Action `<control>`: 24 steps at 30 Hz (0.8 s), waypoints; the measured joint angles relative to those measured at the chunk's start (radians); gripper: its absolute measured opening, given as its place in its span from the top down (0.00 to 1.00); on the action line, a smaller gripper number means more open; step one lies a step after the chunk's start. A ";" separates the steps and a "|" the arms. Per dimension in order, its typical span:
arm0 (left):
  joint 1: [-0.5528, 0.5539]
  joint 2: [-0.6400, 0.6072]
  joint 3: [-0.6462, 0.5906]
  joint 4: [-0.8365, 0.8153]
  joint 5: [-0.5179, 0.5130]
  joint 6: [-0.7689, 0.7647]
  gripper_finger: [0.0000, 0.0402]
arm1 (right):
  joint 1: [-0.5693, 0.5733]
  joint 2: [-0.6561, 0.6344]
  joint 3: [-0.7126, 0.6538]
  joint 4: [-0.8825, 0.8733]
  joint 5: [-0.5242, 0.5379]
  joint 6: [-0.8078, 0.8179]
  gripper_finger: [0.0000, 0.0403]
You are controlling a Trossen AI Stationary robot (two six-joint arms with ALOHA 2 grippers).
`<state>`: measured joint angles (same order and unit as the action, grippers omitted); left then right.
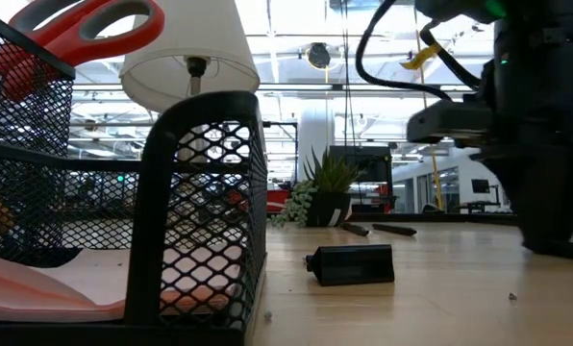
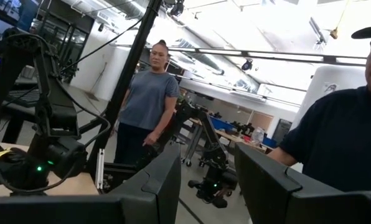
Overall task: Pick and place office supplies into organizer
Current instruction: Put the bottom black pen into the mesh desk organizer
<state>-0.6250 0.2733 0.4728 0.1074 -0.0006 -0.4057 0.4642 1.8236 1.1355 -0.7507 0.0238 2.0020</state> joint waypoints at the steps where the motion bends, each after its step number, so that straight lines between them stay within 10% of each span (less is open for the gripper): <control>1: 0.000 0.000 0.000 0.000 0.000 0.000 0.62 | -0.002 0.000 0.000 0.006 0.007 -0.004 0.95; 24: 0.000 0.000 0.000 -0.007 -0.001 -0.016 0.62 | -0.103 -0.004 -0.002 0.317 0.305 -0.228 0.95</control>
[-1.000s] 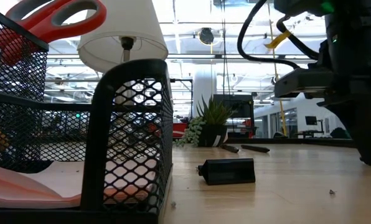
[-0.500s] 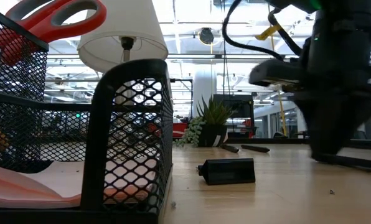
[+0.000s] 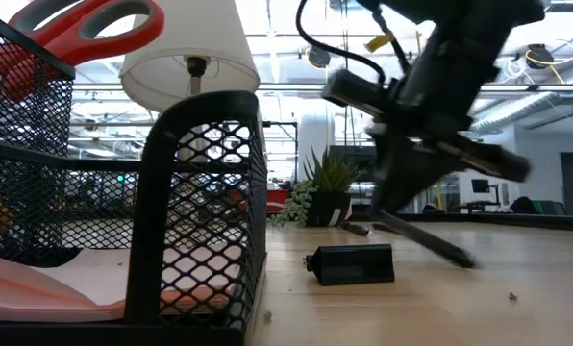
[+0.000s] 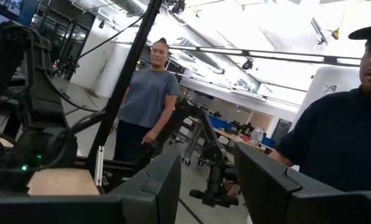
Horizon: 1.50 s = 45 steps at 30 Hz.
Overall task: Pick and place office supplies into organizer
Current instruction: Put the bottom black pen into the mesh desk organizer
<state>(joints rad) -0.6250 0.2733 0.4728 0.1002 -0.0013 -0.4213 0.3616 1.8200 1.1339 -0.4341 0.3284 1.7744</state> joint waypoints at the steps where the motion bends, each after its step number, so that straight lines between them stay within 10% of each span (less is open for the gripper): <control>1: 0.000 0.000 0.000 -0.001 0.000 -0.001 0.62 | -0.008 -0.005 0.000 0.019 0.011 -0.017 0.95; 21: 0.000 0.000 0.000 0.006 -0.003 -0.070 0.62 | -0.113 -0.179 0.002 0.616 0.379 -0.832 0.95; 45: 0.000 -0.001 0.000 -0.030 -0.017 0.061 0.62 | -0.072 -0.006 0.106 1.345 0.086 -1.480 0.94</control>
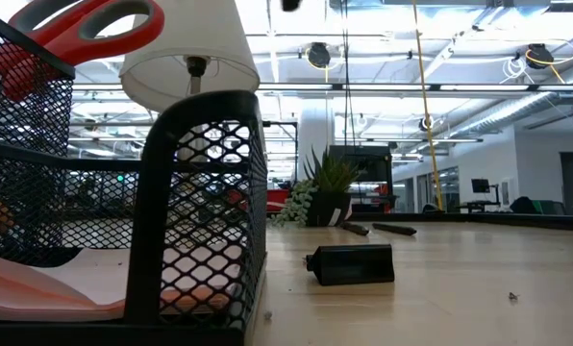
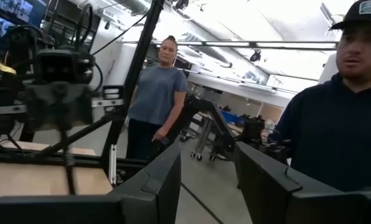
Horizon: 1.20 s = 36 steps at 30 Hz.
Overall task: Pick and place office supplies into organizer
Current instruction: Put the bottom black pen into the mesh desk organizer
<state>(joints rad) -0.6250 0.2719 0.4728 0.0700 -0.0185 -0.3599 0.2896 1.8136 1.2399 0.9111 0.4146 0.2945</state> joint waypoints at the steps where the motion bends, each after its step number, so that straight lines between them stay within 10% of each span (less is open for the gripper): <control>1: 0.000 0.000 0.000 0.000 0.000 0.000 0.62 | 0.004 0.017 0.027 0.001 -0.012 -0.001 0.94; 14: 0.000 0.000 0.000 -0.031 0.000 -0.041 0.62 | 0.070 0.268 0.385 -0.132 -0.237 -0.095 0.93; 36: 0.000 0.000 0.000 -0.013 0.000 -0.122 0.62 | 0.109 0.332 0.395 -0.321 -0.228 -0.217 0.93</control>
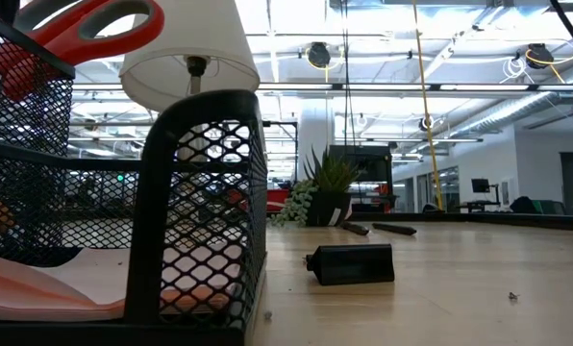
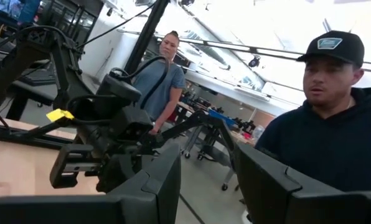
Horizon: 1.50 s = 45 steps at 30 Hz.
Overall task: Pick and place office supplies into organizer
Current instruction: Put the bottom black pen into the mesh desk organizer, then put the right black pen into the mesh desk organizer
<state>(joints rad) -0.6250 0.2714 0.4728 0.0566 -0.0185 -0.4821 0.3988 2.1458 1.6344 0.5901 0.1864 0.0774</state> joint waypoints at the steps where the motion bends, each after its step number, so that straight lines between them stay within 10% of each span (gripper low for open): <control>1: 0.000 0.000 0.000 0.000 0.000 -0.003 0.62 | 0.000 0.000 -0.007 0.012 -0.001 -0.002 0.93; 34: 0.000 0.000 0.000 -0.004 0.001 -0.020 0.62 | -0.008 0.070 -0.112 0.372 0.079 0.083 0.61; 45: 0.000 0.000 0.000 -0.007 0.001 -0.021 0.62 | -0.014 -0.197 -0.112 0.371 0.232 0.132 0.68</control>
<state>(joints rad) -0.6250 0.2718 0.4728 0.0494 -0.0177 -0.5030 0.3843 1.9484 1.5223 0.9612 0.4182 0.2089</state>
